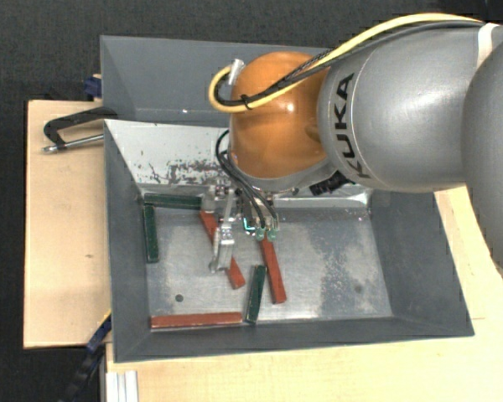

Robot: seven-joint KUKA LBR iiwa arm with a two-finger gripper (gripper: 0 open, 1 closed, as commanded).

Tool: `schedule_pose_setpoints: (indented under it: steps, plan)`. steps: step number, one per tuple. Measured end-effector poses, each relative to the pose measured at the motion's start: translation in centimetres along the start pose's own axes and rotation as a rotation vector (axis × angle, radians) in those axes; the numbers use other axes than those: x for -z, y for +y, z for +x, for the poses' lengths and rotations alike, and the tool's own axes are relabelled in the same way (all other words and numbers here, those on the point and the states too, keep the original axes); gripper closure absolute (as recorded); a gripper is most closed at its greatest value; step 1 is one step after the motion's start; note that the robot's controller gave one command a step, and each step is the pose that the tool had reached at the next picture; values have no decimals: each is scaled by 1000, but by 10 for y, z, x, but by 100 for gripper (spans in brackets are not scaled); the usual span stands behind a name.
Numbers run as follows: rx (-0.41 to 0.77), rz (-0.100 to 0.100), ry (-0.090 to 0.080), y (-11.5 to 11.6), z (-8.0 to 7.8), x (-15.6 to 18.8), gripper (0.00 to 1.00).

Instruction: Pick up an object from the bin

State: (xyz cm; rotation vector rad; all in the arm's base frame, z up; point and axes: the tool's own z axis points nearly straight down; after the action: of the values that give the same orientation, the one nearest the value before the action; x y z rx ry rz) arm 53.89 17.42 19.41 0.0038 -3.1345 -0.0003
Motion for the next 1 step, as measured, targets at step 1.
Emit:
schedule_pose_setpoints:
  steps: [1]
  plan:
    - [-2,-2,-8,-1,-2,4,0]
